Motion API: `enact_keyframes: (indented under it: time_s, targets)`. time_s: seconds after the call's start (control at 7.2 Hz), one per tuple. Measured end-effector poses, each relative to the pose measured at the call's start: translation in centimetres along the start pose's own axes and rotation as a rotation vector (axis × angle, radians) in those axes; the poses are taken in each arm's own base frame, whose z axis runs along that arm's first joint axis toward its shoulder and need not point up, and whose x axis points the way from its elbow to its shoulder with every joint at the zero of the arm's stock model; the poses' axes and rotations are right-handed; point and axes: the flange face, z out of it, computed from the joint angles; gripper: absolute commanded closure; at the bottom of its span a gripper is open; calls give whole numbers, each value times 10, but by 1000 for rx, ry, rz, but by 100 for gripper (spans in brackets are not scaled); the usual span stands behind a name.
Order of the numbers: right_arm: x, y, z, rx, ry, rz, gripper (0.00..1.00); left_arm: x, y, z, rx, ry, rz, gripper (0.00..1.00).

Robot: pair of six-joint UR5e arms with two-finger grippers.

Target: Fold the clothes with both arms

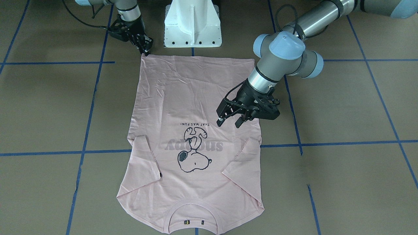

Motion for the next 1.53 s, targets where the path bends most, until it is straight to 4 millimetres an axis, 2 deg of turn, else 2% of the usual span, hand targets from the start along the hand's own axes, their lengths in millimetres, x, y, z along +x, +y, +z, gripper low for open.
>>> enact_keyframes:
  time_s: [0.42,0.56,0.69,0.83,1.11,1.25,1.39,1.53]
  targets:
    - [-5,-5,-11,-4,-20,8,100,5,2,-6,1,11,-18,20]
    - [-8,-8,-21,-10,-37,14,100,6,7,-18,2,26,-58,20]
    - [-10,-9,-28,-15,-47,17,100,2,20,-29,-2,34,-114,20]
    - [-11,-10,-33,-20,-54,18,100,-3,55,-33,-7,24,-156,20]
    - [-12,-9,-38,-27,-62,19,100,-8,151,-40,-19,-114,-172,20]
    - [-13,-9,-39,-29,-62,19,100,-26,190,-47,-37,-201,-167,20]
    - [-12,-9,-39,-29,-62,19,100,-57,221,-54,-53,-276,-164,20]
    - [-12,-9,-39,-30,-62,18,100,-84,240,-60,-60,-330,-167,20]
